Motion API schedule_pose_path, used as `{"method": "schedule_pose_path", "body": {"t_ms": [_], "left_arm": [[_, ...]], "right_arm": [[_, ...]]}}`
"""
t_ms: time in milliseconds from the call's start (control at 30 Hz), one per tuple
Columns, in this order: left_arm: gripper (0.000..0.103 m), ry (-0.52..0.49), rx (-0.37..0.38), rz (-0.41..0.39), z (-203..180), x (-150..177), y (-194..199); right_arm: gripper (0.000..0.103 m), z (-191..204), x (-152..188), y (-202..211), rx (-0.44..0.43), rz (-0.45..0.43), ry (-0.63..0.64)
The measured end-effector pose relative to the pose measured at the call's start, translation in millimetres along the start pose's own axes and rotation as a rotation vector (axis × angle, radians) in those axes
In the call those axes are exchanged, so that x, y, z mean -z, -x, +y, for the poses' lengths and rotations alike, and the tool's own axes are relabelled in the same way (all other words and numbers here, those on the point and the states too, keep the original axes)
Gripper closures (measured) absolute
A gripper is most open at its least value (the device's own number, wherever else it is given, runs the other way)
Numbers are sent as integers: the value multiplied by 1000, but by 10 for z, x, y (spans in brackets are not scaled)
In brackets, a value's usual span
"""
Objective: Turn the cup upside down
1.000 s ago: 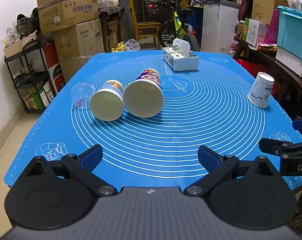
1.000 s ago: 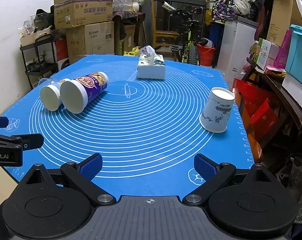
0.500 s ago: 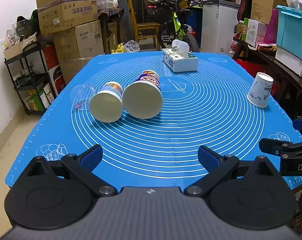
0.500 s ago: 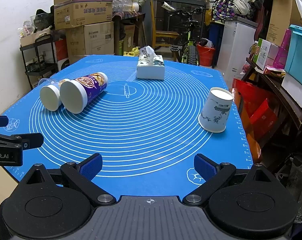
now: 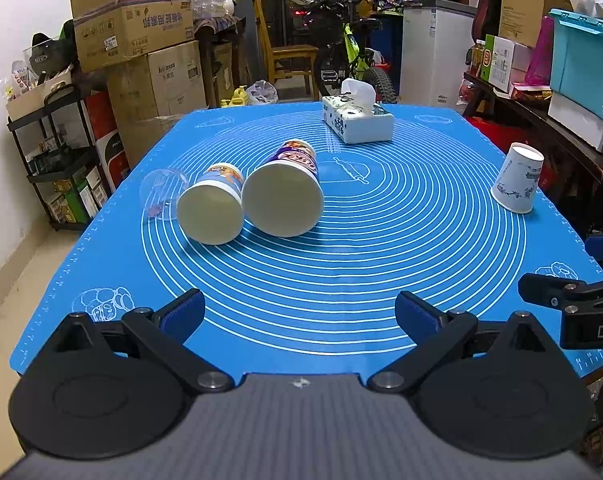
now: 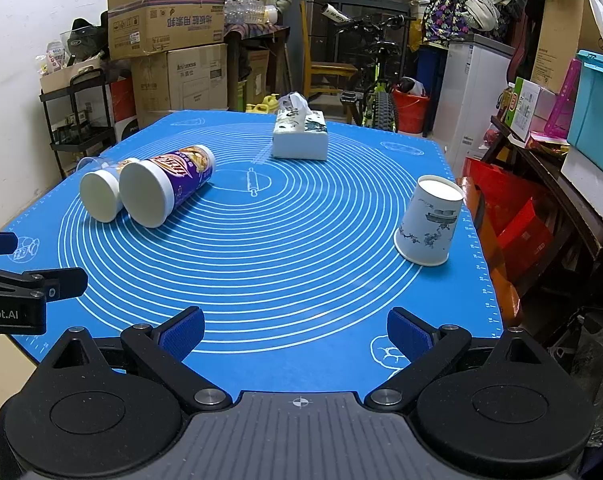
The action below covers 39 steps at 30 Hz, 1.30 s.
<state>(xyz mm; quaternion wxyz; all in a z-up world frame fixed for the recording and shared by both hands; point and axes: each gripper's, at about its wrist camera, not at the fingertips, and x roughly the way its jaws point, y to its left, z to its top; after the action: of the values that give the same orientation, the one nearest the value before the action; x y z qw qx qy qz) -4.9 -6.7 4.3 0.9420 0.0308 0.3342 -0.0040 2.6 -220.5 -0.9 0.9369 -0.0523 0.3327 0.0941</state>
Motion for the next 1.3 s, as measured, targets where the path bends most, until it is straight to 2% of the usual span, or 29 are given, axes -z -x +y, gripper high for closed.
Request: {"method": "schedule_pose_path", "body": {"t_ms": [800,1033,1300], "left_arm": [[3,-9,-9,-7,-13,-38,-1],[3,-20,-27,-31,0,-177,-197],[3,-69,-71,-107,-49,-426,-484]], "right_arm": [[5,-64,-38,70,-2,-6,-7],[5,-150,-179,-7,-14,-50,-23],[5,-252,-423,-252,-14,-96,-36]]}}
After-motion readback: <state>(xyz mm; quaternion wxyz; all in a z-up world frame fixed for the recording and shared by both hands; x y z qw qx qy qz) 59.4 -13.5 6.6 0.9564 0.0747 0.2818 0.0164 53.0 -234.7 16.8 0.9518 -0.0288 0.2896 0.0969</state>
